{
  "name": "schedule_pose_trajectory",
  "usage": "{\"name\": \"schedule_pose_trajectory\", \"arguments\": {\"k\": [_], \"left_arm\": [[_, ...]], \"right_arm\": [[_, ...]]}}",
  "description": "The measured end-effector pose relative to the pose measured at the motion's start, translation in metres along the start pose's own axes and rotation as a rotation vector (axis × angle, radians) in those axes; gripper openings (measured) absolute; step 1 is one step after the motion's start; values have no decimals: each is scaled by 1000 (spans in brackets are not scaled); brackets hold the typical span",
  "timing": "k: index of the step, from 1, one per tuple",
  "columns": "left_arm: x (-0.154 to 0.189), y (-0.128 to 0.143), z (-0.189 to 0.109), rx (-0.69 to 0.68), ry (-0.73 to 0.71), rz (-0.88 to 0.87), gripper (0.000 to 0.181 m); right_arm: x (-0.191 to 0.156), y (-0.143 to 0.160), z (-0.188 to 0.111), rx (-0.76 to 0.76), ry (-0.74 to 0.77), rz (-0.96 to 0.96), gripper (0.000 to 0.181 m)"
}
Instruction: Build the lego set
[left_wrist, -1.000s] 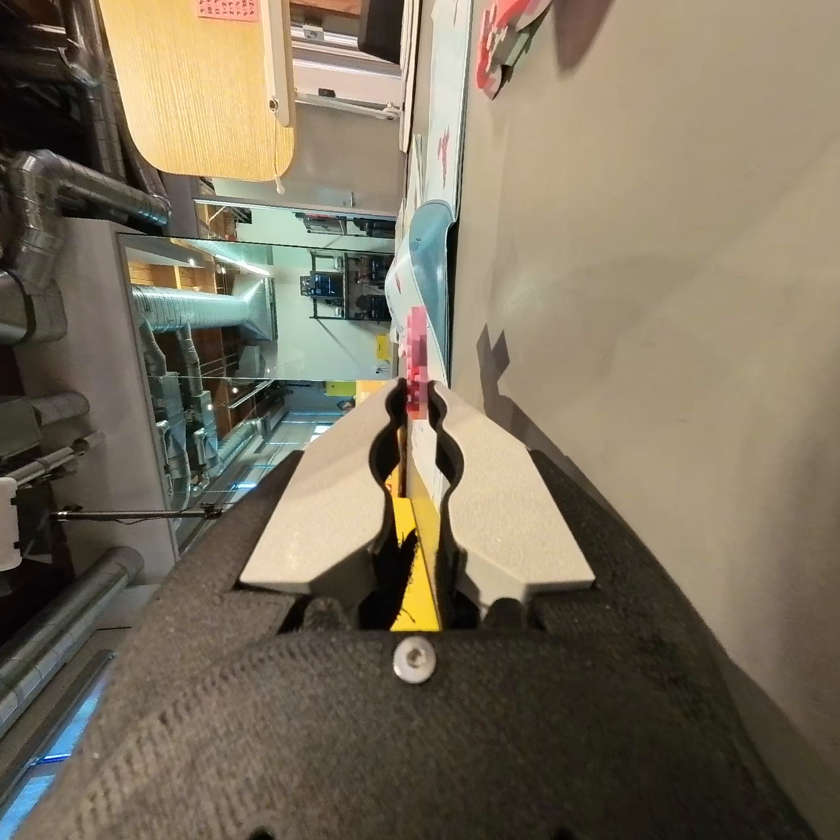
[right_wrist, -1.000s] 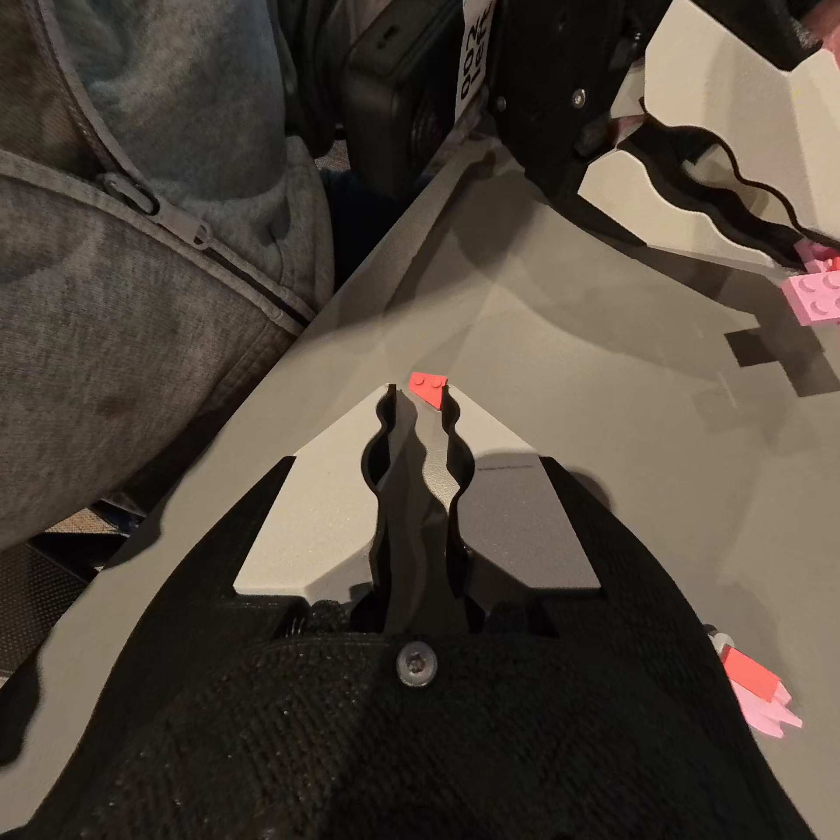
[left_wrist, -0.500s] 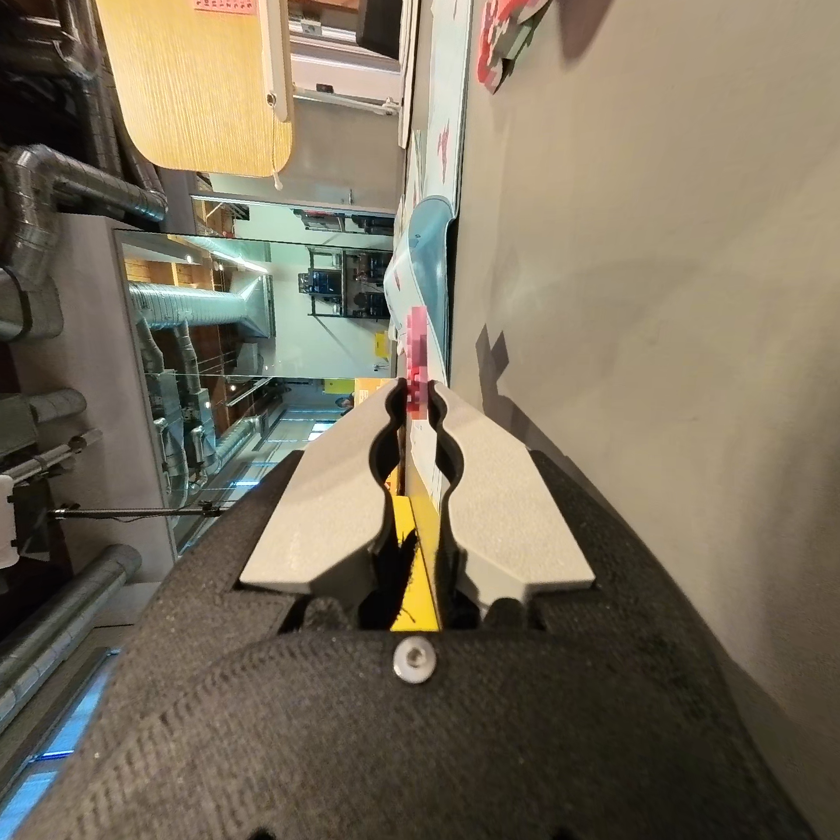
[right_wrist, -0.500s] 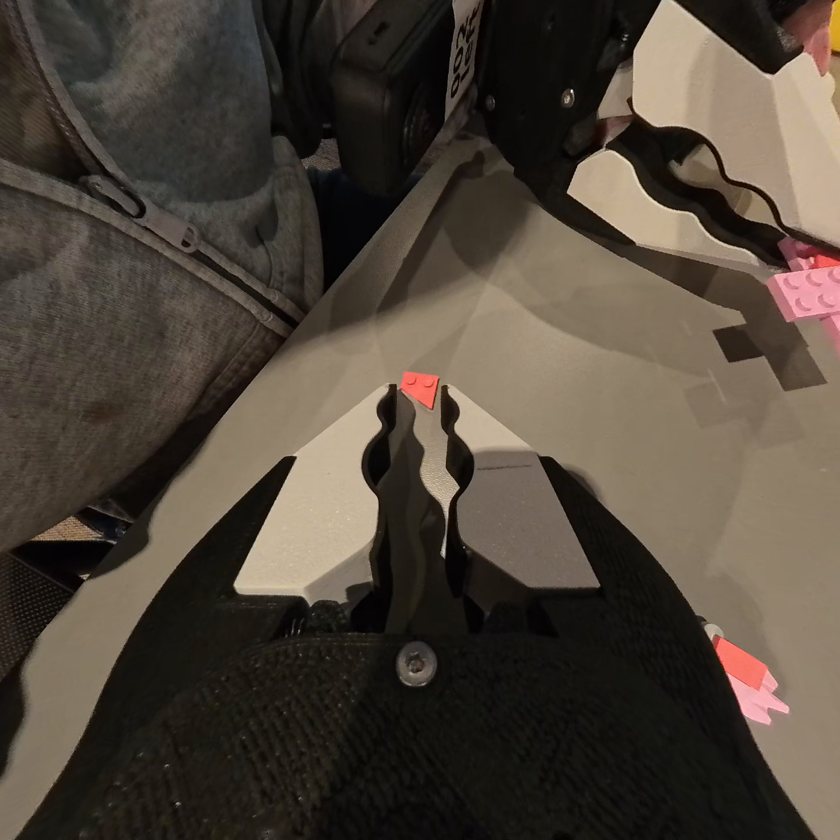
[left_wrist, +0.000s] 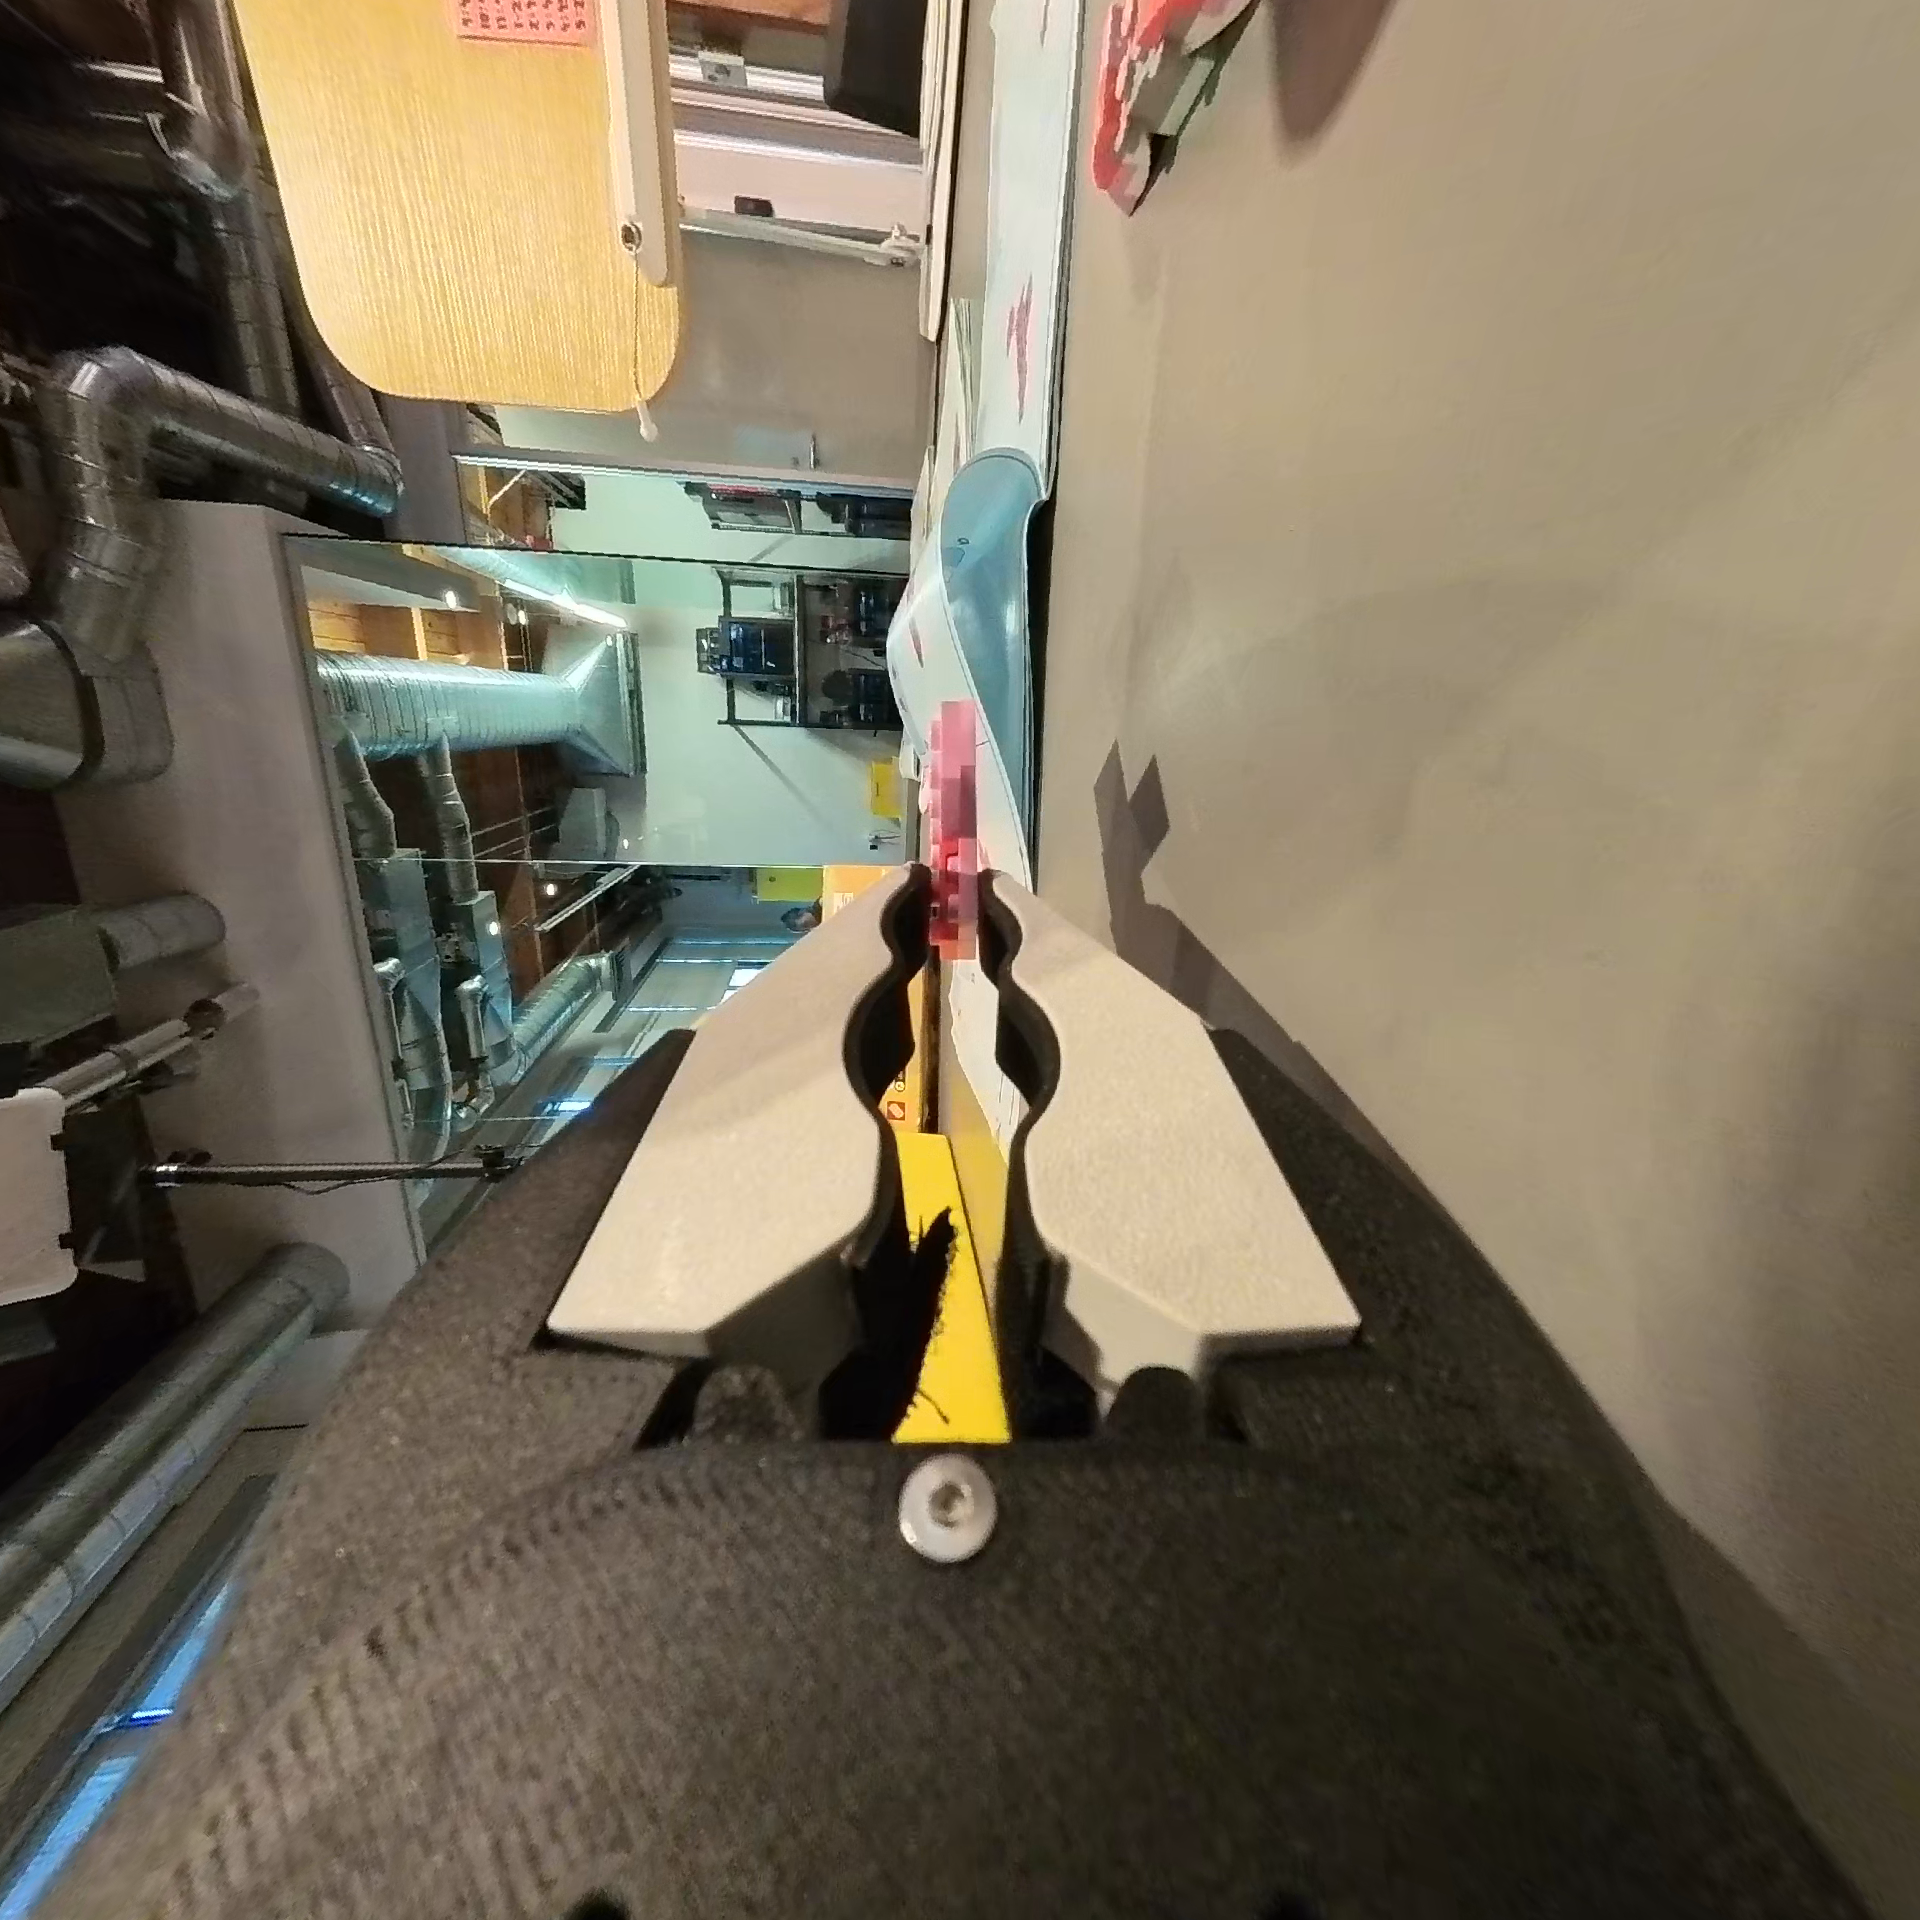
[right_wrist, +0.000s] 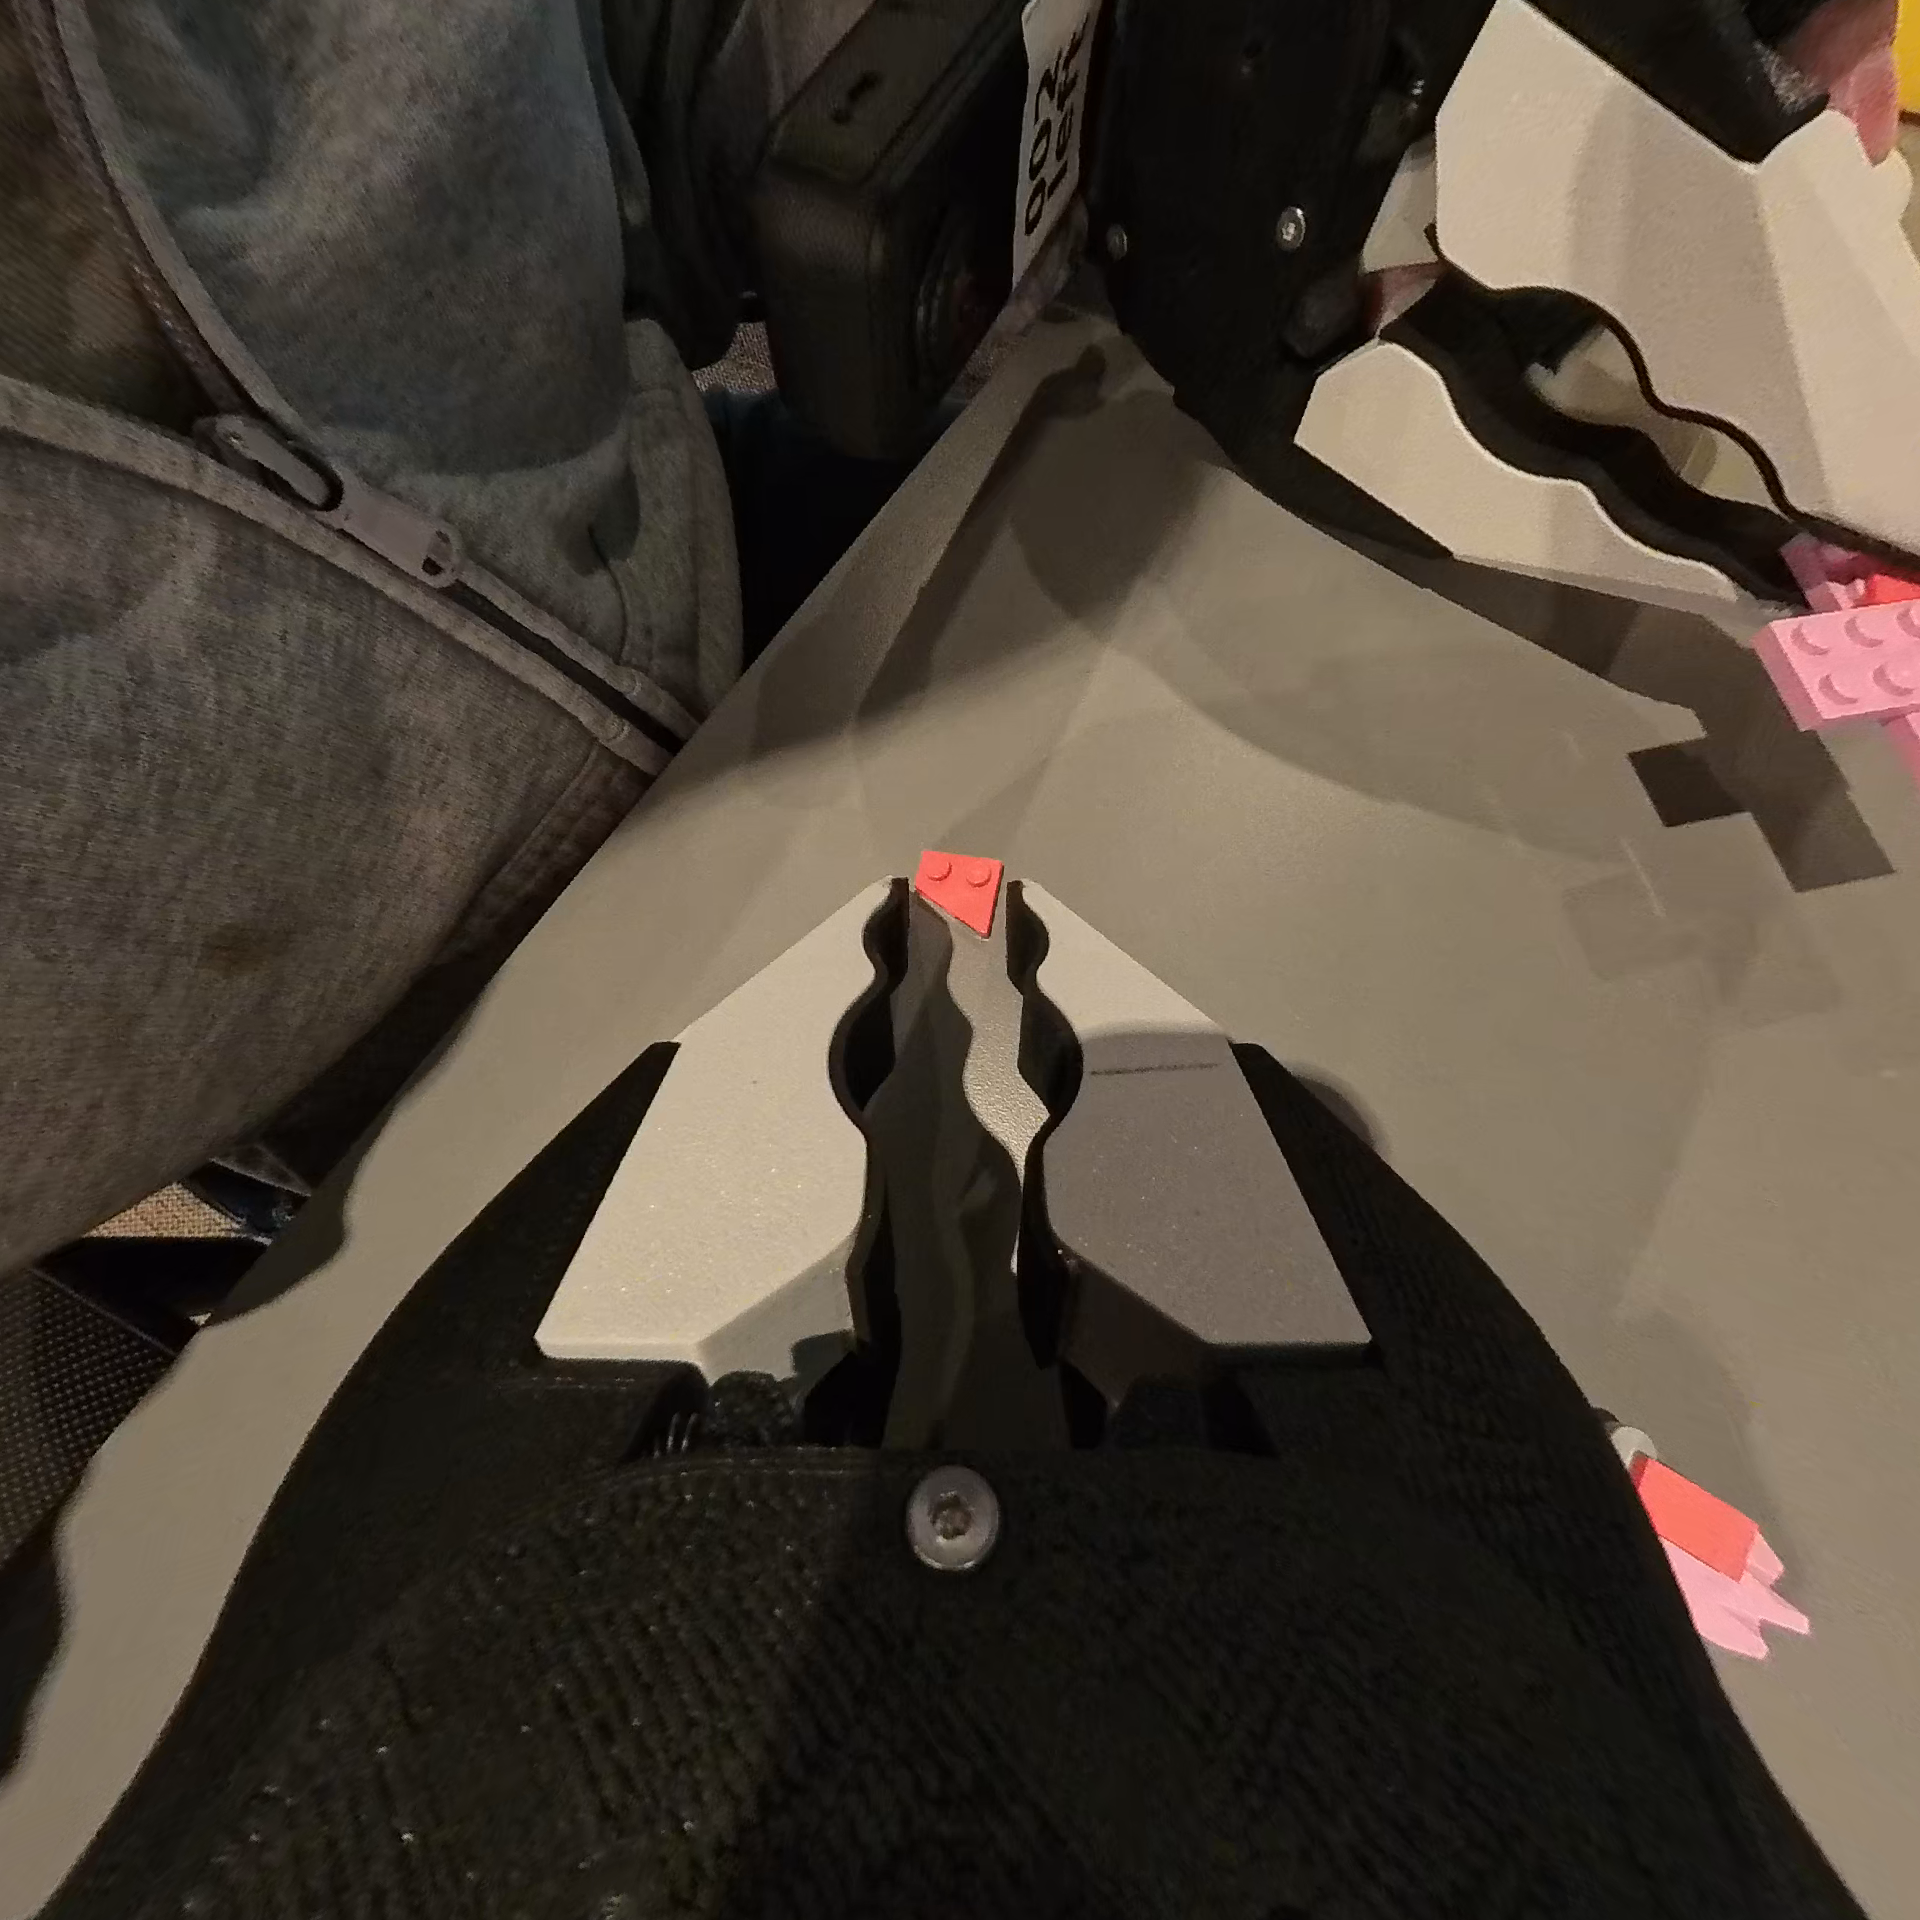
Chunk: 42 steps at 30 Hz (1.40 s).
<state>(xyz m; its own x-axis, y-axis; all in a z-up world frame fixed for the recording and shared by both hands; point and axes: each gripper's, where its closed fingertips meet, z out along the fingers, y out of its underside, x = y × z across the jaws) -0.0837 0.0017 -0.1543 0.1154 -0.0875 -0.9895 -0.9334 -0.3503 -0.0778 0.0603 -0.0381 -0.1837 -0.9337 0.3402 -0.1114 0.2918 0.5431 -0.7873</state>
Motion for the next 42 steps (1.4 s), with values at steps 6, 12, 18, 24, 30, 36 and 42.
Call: {"name": "schedule_pose_trajectory", "arguments": {"k": [6,12,18,24,30,36,42], "left_arm": [[1,-5,3,-1,4,-2,8],[0,-9,0,0,4,0,8],[0,-12,-2,4,-4,6,8],[-4,-15,1,41,12,-17,8],[-3,-21,3,90,17,-17,8],[-2,-12,0,78,5,14,8],[-1,-7,0,68,6,8,8]], "right_arm": [[0,0,0,1,-2,3,17],[1,-1,0,2,-4,6,17],[15,-30,-14,192,136,-87,23],[79,-48,-60,177,870,-443,24],[85,-44,-34,-97,1018,-744,18],[69,-40,-32,65,822,-611,15],[11,-32,-17,164,247,-366,12]]}}
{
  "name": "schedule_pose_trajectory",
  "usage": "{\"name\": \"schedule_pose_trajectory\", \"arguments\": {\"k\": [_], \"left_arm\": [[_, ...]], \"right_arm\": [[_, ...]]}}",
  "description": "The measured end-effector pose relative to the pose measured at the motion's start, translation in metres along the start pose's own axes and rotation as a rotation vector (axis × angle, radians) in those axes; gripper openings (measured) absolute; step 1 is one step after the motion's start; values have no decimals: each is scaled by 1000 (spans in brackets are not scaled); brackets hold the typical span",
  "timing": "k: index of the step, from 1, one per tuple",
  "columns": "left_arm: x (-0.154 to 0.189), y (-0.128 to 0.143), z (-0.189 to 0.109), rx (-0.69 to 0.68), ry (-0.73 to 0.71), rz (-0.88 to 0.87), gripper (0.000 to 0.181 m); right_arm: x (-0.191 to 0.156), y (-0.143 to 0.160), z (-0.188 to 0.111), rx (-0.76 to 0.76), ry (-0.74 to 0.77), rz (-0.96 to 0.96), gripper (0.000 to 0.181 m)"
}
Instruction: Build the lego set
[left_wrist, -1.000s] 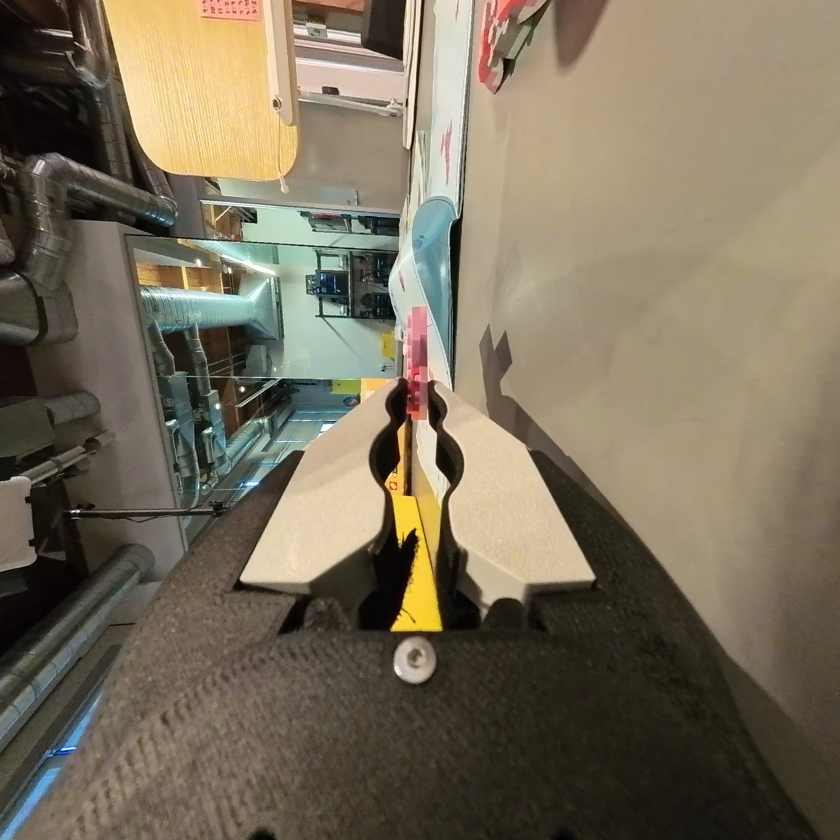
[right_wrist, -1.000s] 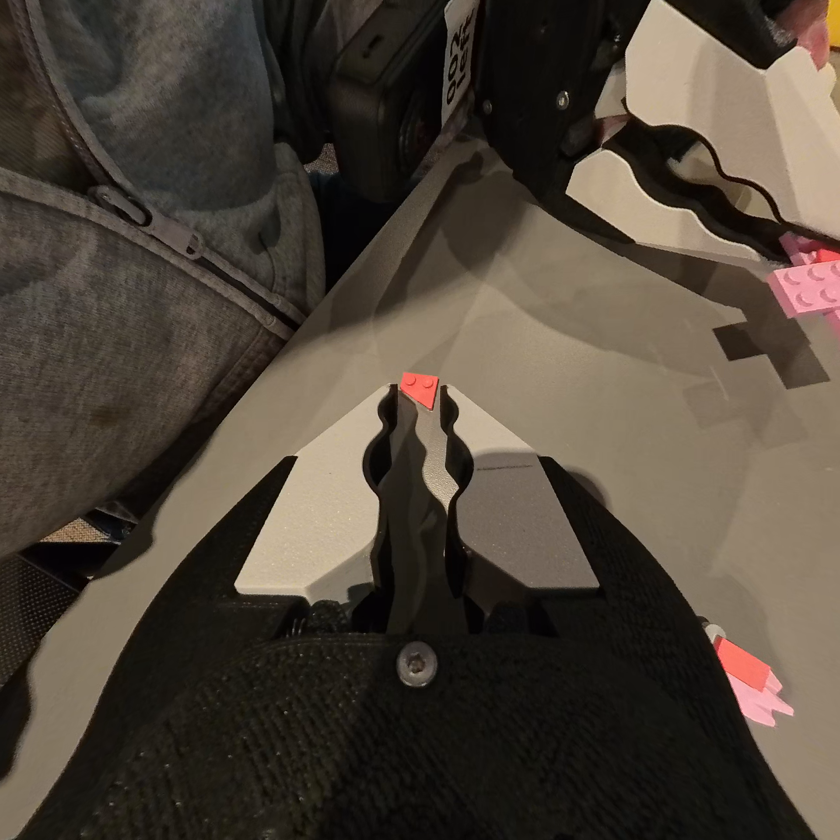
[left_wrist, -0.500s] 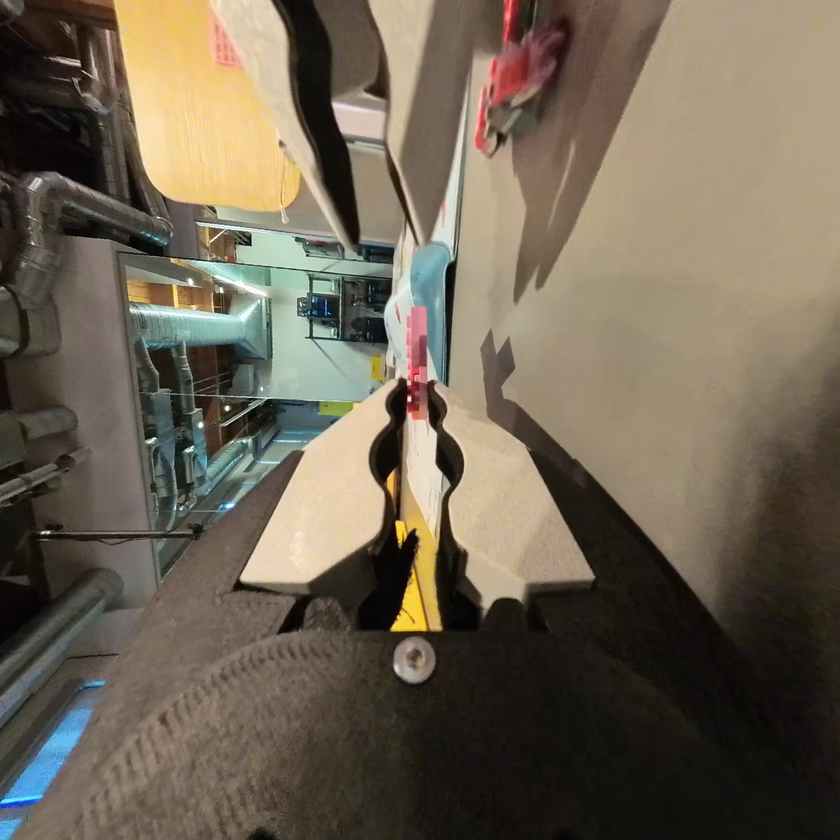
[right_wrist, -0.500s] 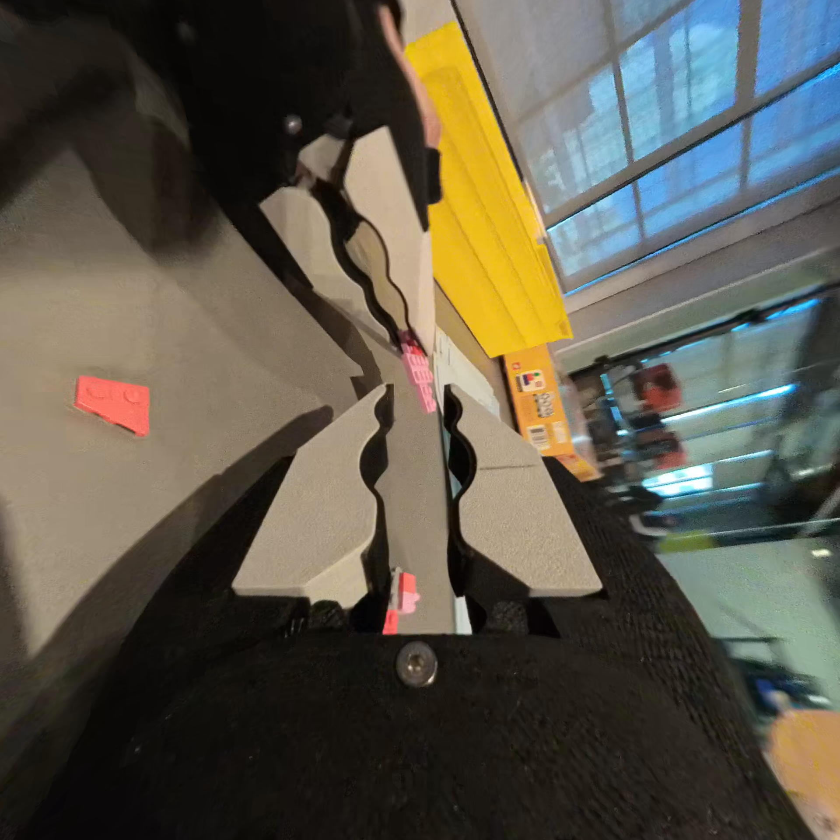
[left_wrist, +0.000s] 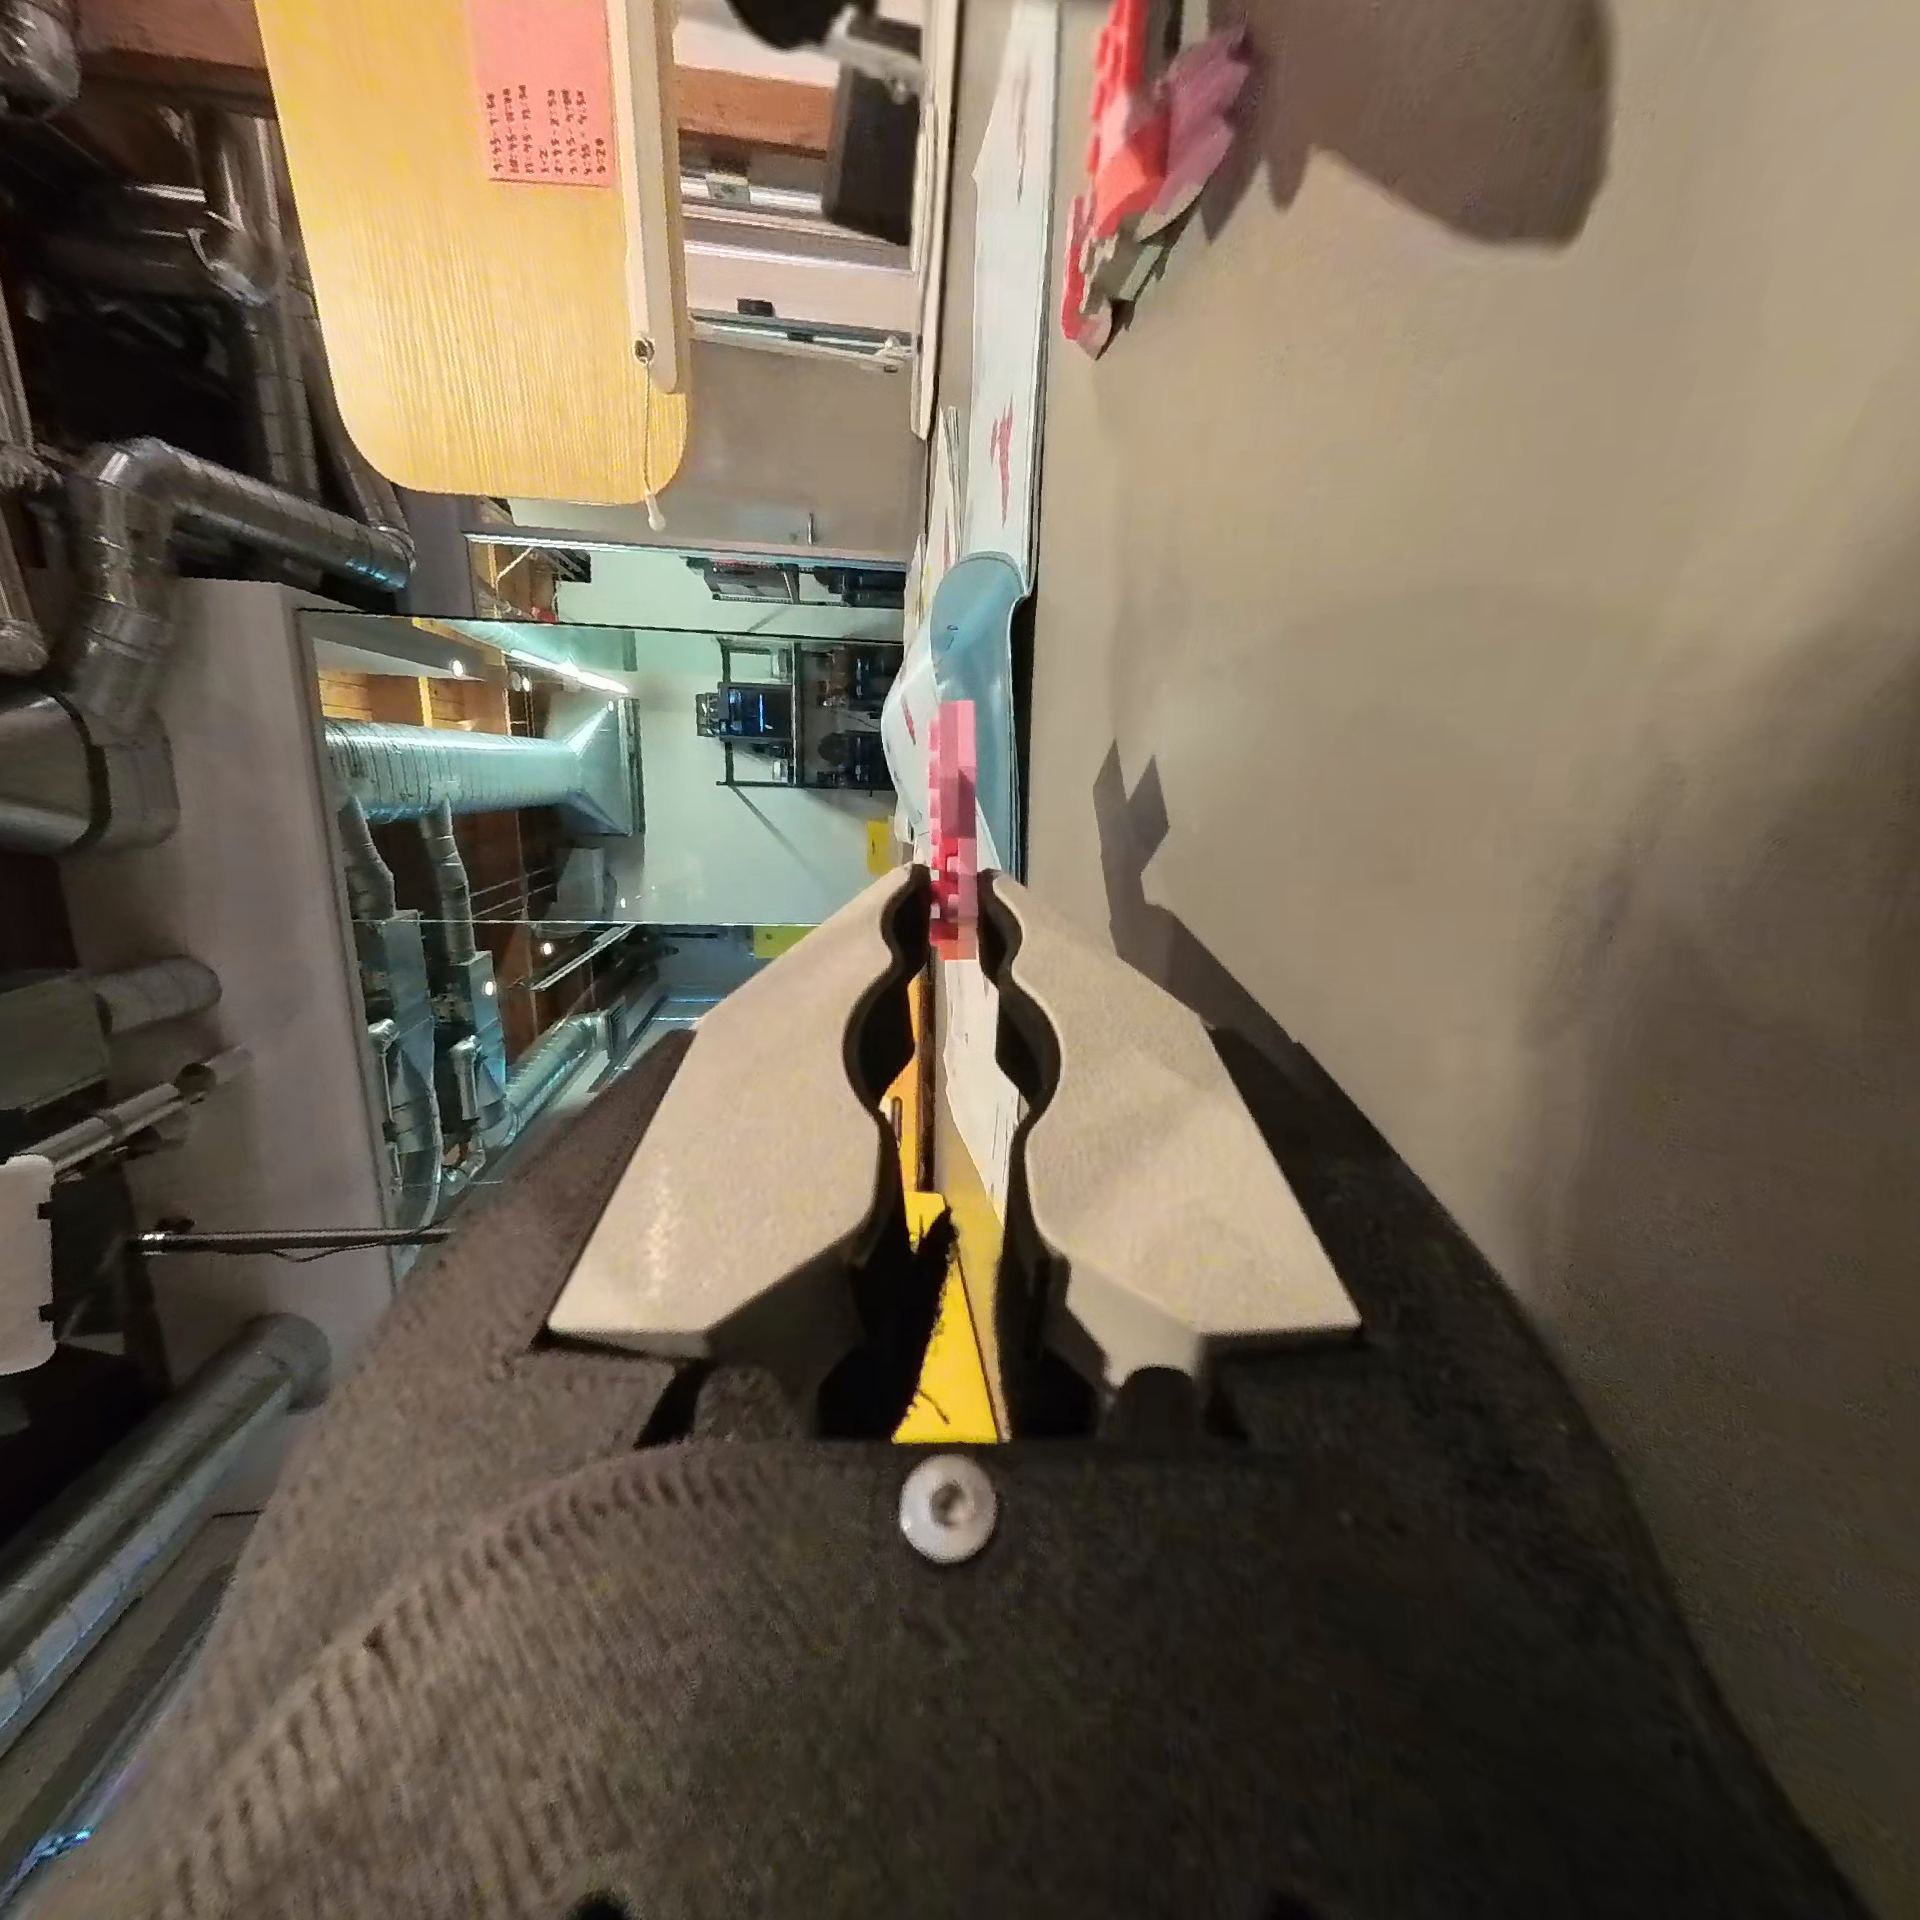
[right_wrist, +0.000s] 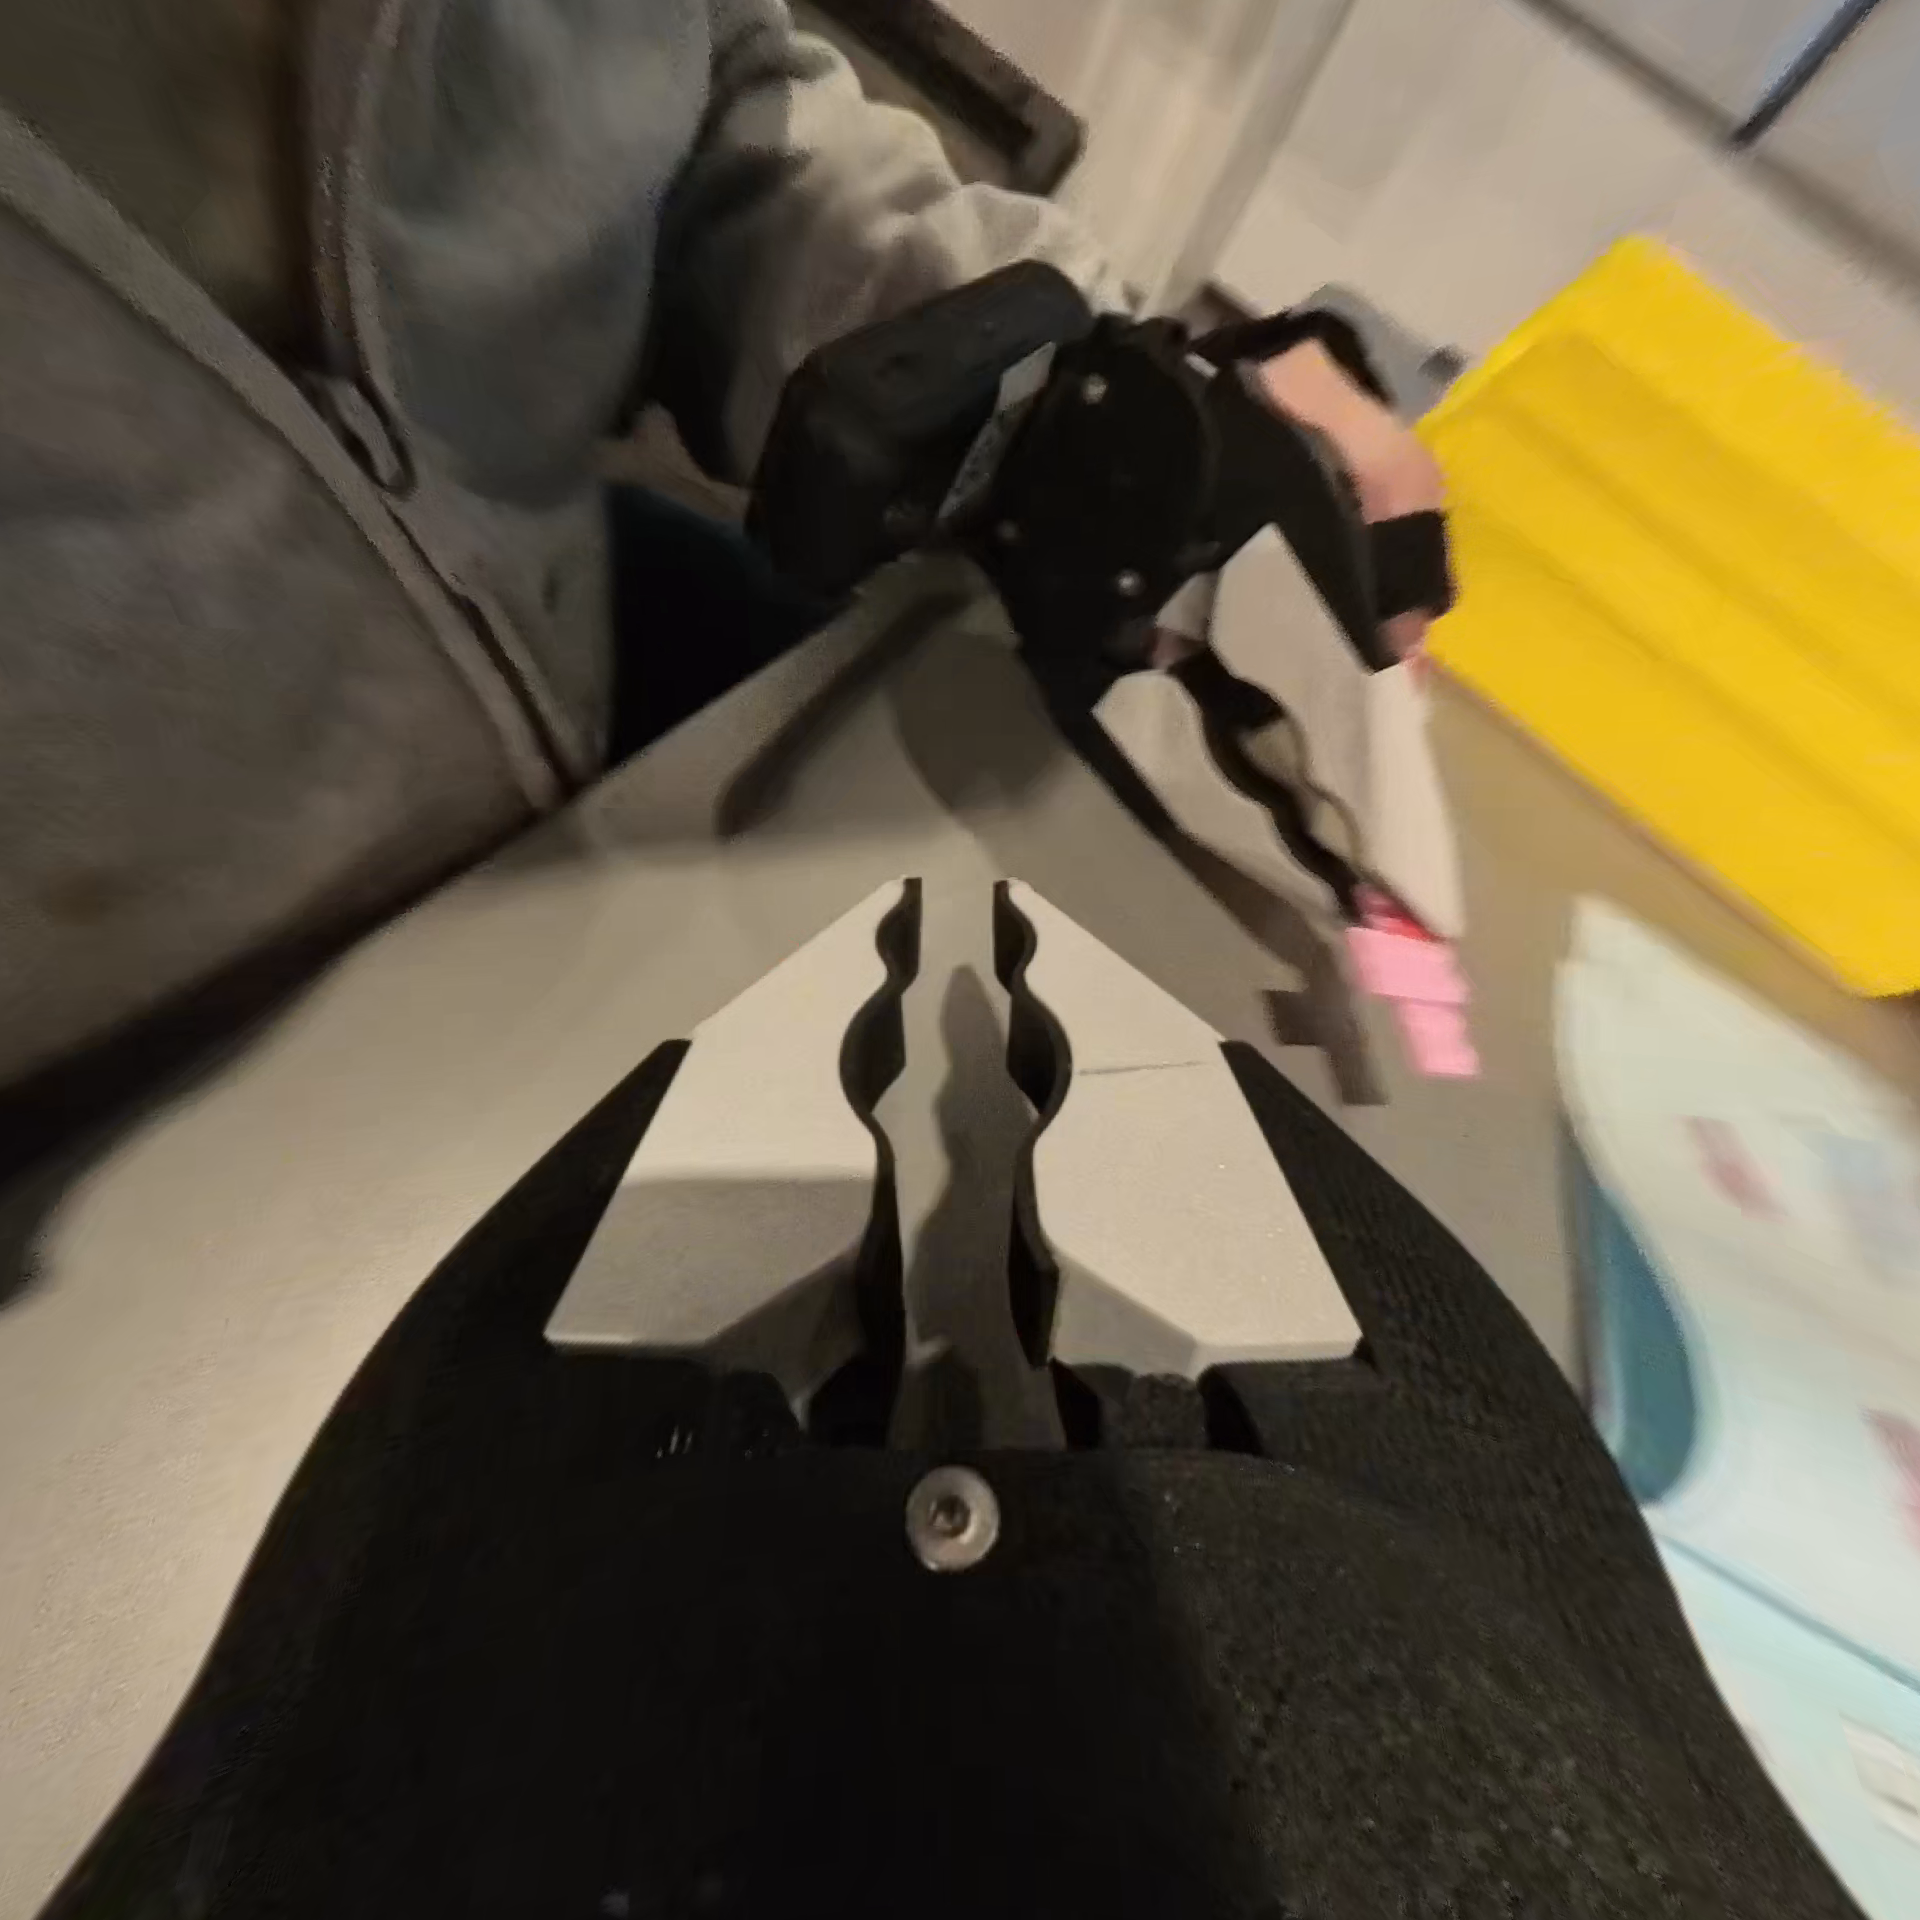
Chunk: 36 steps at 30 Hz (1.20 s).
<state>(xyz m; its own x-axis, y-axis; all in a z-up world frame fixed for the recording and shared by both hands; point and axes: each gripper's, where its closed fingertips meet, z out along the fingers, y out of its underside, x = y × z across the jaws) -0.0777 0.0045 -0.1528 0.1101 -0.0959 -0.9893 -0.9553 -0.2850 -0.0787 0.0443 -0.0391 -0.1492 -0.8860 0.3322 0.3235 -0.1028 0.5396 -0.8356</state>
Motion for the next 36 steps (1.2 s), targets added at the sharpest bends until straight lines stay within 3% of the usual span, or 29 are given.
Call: {"name": "schedule_pose_trajectory", "arguments": {"k": [4,12,20,26,30,36], "left_arm": [[0,1,0,-1,1,-2,8],[2,2,-1,-4,8,-10,8],[3,3,-2,-10,12,-17,8],[4,3,-2,-11,16,-22,8],[5,3,-2,-14,19,-25,8],[5,3,-2,-15,20,-27,8]], "right_arm": [[-16,17,5,-99,-172,202,18],[-20,28,10,-172,-184,211,23],[-17,28,16,-212,-125,189,23],[15,47,0,-299,34,192,19],[16,40,1,-250,24,292,21],[17,43,6,-292,38,407,32]]}}
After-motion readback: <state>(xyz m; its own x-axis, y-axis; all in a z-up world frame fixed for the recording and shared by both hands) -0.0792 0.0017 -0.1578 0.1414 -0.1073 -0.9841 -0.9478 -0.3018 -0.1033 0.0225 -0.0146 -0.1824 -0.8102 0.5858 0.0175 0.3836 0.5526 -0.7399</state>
